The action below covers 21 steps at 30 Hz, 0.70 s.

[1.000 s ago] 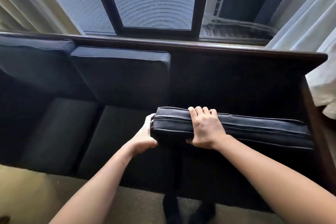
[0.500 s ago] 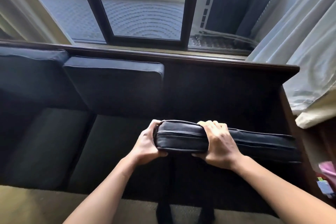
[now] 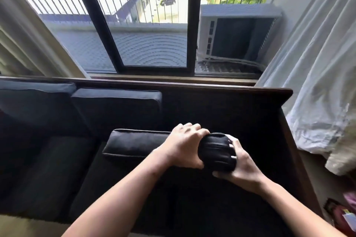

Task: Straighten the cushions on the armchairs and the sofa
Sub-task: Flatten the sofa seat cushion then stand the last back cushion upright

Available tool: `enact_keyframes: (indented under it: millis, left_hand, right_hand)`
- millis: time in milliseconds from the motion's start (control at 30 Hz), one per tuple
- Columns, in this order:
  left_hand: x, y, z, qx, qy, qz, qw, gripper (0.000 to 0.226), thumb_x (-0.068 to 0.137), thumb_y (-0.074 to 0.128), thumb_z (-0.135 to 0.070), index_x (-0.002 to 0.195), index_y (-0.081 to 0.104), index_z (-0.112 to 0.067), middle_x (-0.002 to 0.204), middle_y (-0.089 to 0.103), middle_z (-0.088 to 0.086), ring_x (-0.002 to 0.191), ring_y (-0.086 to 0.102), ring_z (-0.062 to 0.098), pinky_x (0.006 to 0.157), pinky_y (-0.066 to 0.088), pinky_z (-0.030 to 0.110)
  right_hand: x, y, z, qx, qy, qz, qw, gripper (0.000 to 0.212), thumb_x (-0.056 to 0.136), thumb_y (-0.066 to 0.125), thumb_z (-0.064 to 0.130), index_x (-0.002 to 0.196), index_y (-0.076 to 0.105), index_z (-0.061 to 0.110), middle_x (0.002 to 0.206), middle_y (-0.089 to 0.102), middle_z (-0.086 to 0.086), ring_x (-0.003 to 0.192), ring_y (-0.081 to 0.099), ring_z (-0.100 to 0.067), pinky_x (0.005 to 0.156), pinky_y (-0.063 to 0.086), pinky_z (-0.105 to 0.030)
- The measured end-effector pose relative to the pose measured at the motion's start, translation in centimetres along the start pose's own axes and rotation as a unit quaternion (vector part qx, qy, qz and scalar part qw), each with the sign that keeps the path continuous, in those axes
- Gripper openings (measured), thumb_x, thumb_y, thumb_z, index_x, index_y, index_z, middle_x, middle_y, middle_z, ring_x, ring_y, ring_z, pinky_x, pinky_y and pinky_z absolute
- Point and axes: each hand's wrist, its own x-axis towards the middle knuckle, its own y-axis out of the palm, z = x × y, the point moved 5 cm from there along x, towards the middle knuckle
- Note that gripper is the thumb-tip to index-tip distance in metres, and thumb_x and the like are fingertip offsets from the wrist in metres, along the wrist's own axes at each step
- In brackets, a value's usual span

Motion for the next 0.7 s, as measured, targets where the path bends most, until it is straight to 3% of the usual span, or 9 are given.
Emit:
enact_keyframes:
  millis: [67, 133, 233, 333, 433, 467, 533, 600, 700]
  left_hand:
    - [0.4, 2.2, -0.1, 0.014, -0.008, 0.013, 1.0, 0.092, 0.056, 0.083, -0.06, 0.139, 0.061, -0.027, 0.115, 0.063, -0.002, 0.108, 0.063, 0.025, 0.096, 0.048, 0.042]
    - [0.7, 2.7, 0.1, 0.029, -0.003, -0.004, 1.0, 0.1, 0.061, 0.081, -0.063, 0.149, 0.054, -0.023, 0.126, 0.063, 0.001, 0.114, 0.061, 0.028, 0.1, 0.047, 0.044]
    - [-0.8, 2.3, 2.6, 0.076, -0.024, 0.003, 0.997, 0.117, 0.07, 0.08, -0.061, 0.167, 0.026, -0.026, 0.154, 0.048, 0.004, 0.138, 0.048, 0.029, 0.119, 0.033, 0.052]
    - [-4.9, 1.8, 8.4, 0.145, -0.1, 0.04, 0.983, 0.124, 0.074, 0.077, -0.048, 0.169, -0.002, -0.038, 0.165, 0.029, 0.007, 0.153, 0.028, 0.031, 0.128, 0.011, 0.067]
    - [-8.4, 0.4, 13.6, 0.145, -0.174, 0.049, 0.973, 0.126, 0.069, 0.076, -0.054, 0.169, 0.001, -0.04, 0.163, 0.03, 0.0, 0.152, 0.028, 0.028, 0.125, 0.016, 0.068]
    - [-9.2, 0.0, 15.2, 0.119, -0.197, 0.05, 0.972, 0.13, 0.064, 0.08, -0.058, 0.169, 0.006, -0.04, 0.16, 0.032, -0.002, 0.15, 0.03, 0.026, 0.124, 0.022, 0.064]
    - [-10.9, -0.2, 18.0, -0.034, -0.233, 0.023, 0.972, 0.137, 0.05, 0.091, -0.054, 0.166, 0.019, -0.044, 0.154, 0.04, -0.008, 0.144, 0.042, 0.02, 0.121, 0.038, 0.049]
    - [-12.8, 0.7, 20.7, -0.229, -0.249, -0.022, 0.941, 0.135, 0.043, 0.098, -0.035, 0.158, 0.031, -0.052, 0.144, 0.053, -0.012, 0.131, 0.059, 0.016, 0.108, 0.054, 0.037]
    - [-14.2, 2.3, 22.1, -0.349, -0.269, -0.054, 0.896, 0.122, 0.05, 0.098, -0.005, 0.147, 0.04, -0.05, 0.122, 0.072, -0.006, 0.107, 0.074, 0.014, 0.082, 0.065, 0.032]
  right_hand:
    - [0.0, 0.5, -0.3, -0.005, 0.017, -0.003, 1.0, 0.112, 0.055, 0.098, 0.031, 0.144, 0.032, 0.042, 0.133, 0.057, 0.013, 0.117, 0.061, -0.004, 0.092, 0.053, -0.024]
    - [0.6, 0.0, -0.5, -0.046, 0.032, -0.021, 0.998, 0.116, 0.052, 0.096, 0.04, 0.147, 0.03, 0.039, 0.136, 0.051, 0.013, 0.123, 0.052, -0.005, 0.1, 0.05, -0.031]
    - [1.9, -0.7, 0.3, -0.183, 0.024, -0.033, 0.982, 0.127, 0.057, 0.092, 0.048, 0.159, 0.02, 0.022, 0.152, 0.036, 0.004, 0.141, 0.034, -0.017, 0.116, 0.036, -0.039]
    - [3.7, 0.4, 2.1, -0.362, 0.001, 0.008, 0.932, 0.131, 0.066, 0.075, 0.069, 0.162, 0.007, 0.012, 0.165, 0.019, -0.002, 0.154, 0.014, -0.022, 0.126, 0.011, -0.049]
    - [6.0, 3.2, 4.7, -0.448, -0.023, 0.079, 0.89, 0.139, 0.06, 0.049, 0.094, 0.161, 0.006, 0.009, 0.165, 0.02, -0.004, 0.156, 0.01, -0.025, 0.124, -0.002, -0.059]
    - [6.8, 4.6, 5.8, -0.455, -0.034, 0.098, 0.885, 0.142, 0.058, 0.046, 0.097, 0.161, 0.008, 0.008, 0.164, 0.023, -0.004, 0.155, 0.013, -0.024, 0.124, -0.003, -0.06]
    - [8.2, 7.6, 8.0, -0.46, -0.052, 0.128, 0.877, 0.141, 0.06, 0.051, 0.097, 0.16, 0.01, 0.006, 0.161, 0.029, -0.006, 0.152, 0.022, -0.024, 0.124, 0.002, -0.06]
    - [9.5, 11.3, 10.2, -0.476, -0.071, 0.137, 0.866, 0.137, 0.062, 0.06, 0.091, 0.159, 0.013, 0.006, 0.153, 0.036, -0.007, 0.143, 0.034, -0.027, 0.122, 0.015, -0.056]
    - [11.2, 15.9, 12.5, -0.495, -0.1, 0.114, 0.856, 0.128, 0.057, 0.07, 0.084, 0.15, 0.026, 0.008, 0.133, 0.047, -0.005, 0.122, 0.048, -0.027, 0.107, 0.035, -0.05]
